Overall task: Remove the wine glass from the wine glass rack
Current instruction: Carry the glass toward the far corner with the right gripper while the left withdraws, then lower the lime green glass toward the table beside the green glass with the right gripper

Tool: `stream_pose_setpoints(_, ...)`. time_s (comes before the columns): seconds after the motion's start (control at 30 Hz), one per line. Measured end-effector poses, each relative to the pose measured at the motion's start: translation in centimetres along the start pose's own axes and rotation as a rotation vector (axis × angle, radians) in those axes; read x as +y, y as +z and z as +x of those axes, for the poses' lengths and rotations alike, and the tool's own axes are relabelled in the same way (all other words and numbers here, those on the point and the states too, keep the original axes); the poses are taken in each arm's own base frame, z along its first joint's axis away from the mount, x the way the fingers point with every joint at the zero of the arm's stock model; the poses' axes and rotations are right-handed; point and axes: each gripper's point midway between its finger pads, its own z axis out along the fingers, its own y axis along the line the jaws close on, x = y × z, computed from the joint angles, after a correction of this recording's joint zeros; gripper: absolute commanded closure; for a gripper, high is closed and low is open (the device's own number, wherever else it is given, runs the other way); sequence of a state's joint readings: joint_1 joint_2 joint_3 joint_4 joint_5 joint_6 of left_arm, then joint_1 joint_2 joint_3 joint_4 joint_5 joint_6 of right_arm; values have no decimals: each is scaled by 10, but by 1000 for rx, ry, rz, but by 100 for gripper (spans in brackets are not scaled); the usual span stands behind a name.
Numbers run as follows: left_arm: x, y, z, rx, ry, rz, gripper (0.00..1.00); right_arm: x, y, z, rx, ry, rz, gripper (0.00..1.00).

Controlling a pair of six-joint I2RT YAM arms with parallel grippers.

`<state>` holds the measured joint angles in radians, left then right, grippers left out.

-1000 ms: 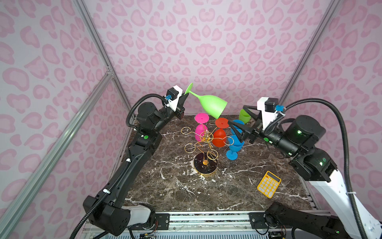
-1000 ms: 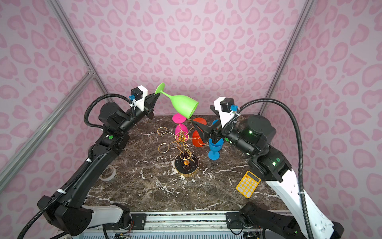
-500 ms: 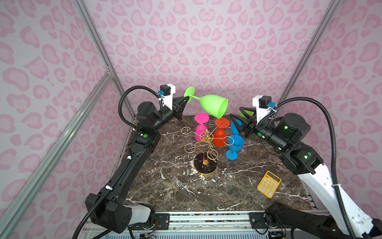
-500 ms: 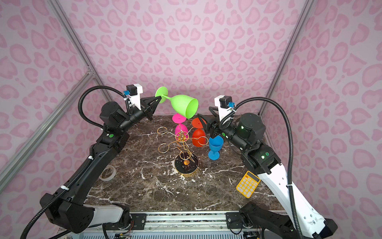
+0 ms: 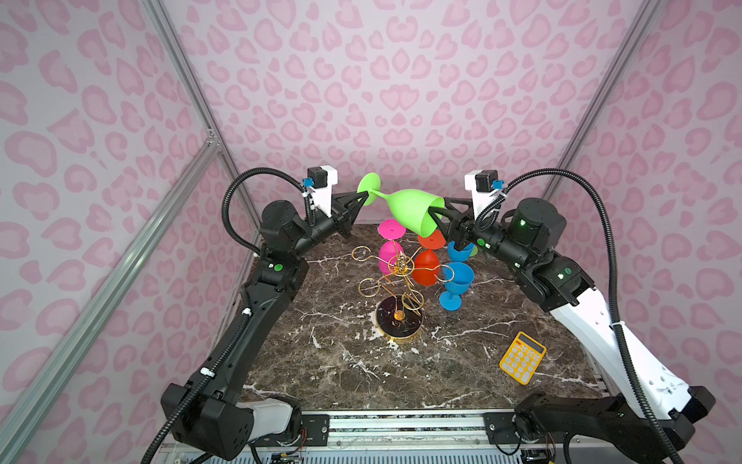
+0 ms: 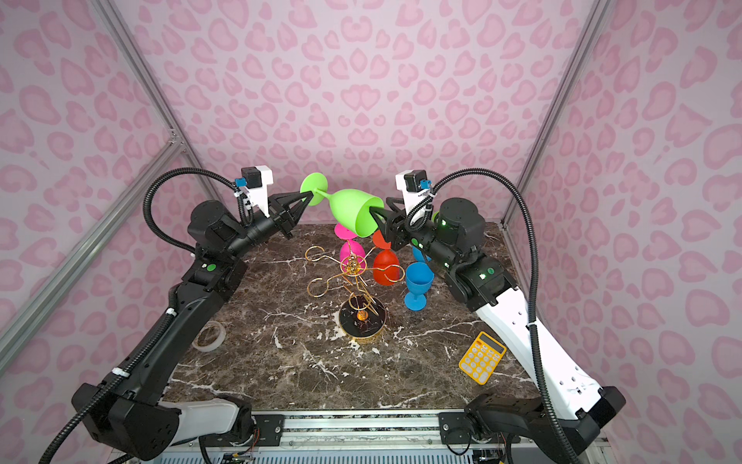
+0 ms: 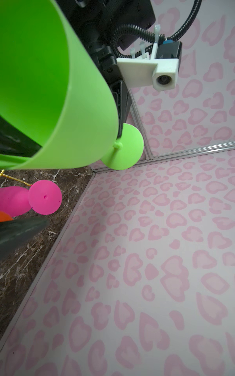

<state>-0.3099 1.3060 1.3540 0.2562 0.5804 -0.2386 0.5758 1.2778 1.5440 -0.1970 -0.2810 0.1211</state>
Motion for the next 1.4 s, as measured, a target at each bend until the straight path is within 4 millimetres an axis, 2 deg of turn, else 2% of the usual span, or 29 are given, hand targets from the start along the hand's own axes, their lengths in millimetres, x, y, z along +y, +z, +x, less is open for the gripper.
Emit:
stream_pose_setpoints(0.1, -3, -1, 0, 2, -1, 15, 97, 1, 6, -1, -4, 15, -13, 68)
stream_pose_setpoints(0.27, -2, -1, 12, 24, -29, 14, 97, 4, 13, -3, 0, 26, -35, 80)
stream_pose_setpoints(0.43, -1, -1, 11, 22, -34, 10, 96, 8, 12, -5, 1, 41, -62, 99)
stream_pose_setpoints(0.57, -1, -1, 14, 25, -36, 11, 85, 8, 10, -3, 14, 45, -58, 100)
stream_pose_setpoints(0.63, -1, -1, 13, 24, -35, 12, 75, 8, 6, -4, 16, 47, -51, 100)
stream_pose_setpoints(0.8, -1, -2, 12, 21, -33, 9, 55, 7, -7, -14, -7, 42, -28, 100)
stream_pose_setpoints(0.87, -1, -3, 11, 15, -28, 4, 50, 3, -14, -18, -6, 39, -7, 100)
stream_pose_setpoints(0.97, 3, -8, 9, 4, -11, -35, 44, -19, -29, -28, -26, 29, 71, 100)
stream_pose_setpoints(1.13, 5, -22, 1, -28, 34, -105, 26, -75, -63, -41, -50, 44, 255, 100)
stream_pose_setpoints(1.3, 3, -43, -14, -80, 103, -178, 17, -127, -90, -38, -17, 89, 426, 100)
stream_pose_setpoints(1.4, 2, -56, -21, -107, 140, -221, 12, -153, -99, -26, 36, 115, 510, 100)
